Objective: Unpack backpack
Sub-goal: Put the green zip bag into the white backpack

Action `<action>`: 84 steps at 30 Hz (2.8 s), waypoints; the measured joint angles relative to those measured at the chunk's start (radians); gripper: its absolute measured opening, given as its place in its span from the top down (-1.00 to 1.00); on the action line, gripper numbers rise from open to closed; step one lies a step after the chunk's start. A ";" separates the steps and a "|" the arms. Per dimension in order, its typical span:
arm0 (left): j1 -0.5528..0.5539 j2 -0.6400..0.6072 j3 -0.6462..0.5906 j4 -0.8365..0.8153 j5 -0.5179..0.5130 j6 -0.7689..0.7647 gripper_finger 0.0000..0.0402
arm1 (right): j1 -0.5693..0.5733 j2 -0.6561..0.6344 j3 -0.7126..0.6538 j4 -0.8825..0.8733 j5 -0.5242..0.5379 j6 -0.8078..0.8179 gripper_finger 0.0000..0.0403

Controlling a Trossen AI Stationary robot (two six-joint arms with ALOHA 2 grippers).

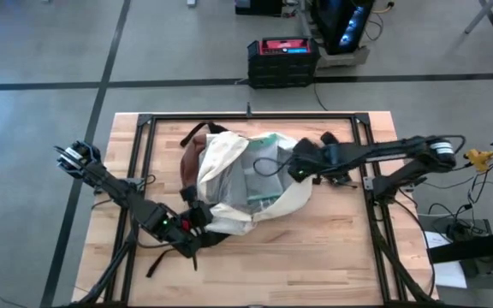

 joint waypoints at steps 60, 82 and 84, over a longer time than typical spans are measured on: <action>-0.078 0.129 -0.007 0.226 -0.161 0.166 0.99 | 0.060 0.310 -0.017 0.216 -0.057 -0.592 -0.25; -0.122 0.044 -0.007 -0.064 -0.335 0.085 0.99 | -0.091 0.003 -0.016 0.175 -0.213 -0.511 0.76; -0.114 0.021 -0.007 -0.078 -0.352 0.073 0.99 | -0.109 -0.045 -0.016 0.080 -0.214 -0.439 0.60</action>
